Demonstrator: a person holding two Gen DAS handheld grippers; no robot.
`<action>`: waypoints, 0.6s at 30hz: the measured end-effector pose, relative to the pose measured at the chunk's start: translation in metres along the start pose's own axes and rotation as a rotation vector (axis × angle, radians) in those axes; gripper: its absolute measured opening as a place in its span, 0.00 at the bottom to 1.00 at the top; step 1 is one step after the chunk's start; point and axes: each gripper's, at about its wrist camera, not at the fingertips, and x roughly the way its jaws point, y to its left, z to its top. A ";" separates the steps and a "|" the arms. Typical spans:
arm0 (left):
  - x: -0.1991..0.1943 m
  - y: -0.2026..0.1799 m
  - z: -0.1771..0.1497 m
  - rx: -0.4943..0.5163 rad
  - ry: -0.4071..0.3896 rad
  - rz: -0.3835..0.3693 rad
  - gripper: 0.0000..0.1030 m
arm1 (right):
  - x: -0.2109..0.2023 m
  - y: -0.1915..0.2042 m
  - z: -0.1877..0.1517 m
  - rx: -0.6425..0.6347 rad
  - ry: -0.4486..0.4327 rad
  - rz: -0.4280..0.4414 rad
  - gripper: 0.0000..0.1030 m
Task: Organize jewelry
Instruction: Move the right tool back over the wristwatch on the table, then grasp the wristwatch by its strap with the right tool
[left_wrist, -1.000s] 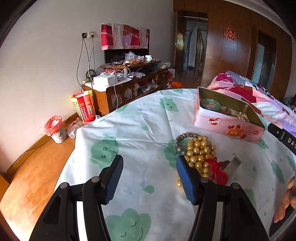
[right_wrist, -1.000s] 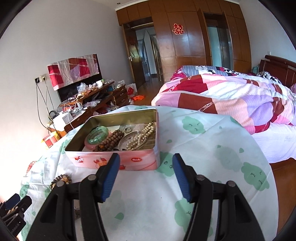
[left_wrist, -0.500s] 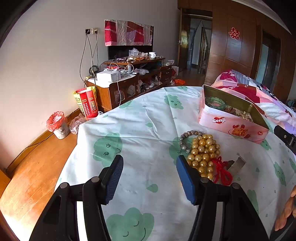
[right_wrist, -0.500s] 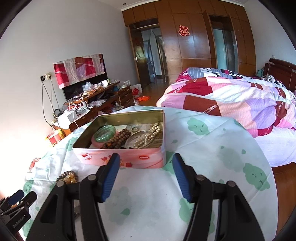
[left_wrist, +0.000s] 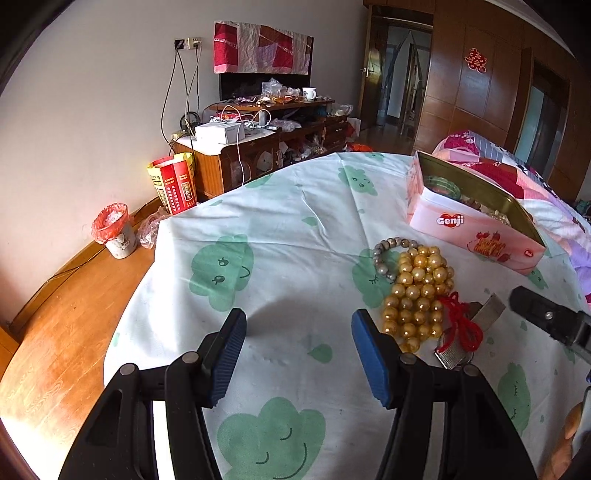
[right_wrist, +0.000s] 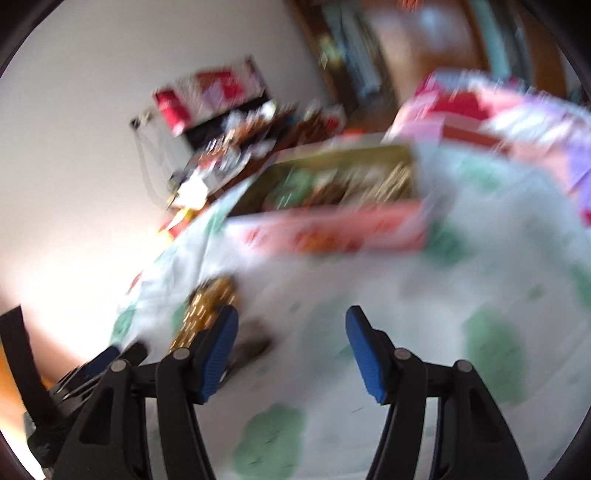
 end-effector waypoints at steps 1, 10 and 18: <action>0.000 0.000 0.000 0.001 0.003 0.000 0.58 | 0.005 0.004 0.000 -0.013 0.023 0.011 0.62; 0.002 0.000 0.002 0.001 0.010 -0.002 0.58 | 0.032 0.032 -0.004 -0.094 0.126 0.042 0.39; 0.004 -0.003 0.001 0.024 0.017 0.012 0.58 | -0.013 -0.002 0.003 -0.018 -0.071 0.025 0.36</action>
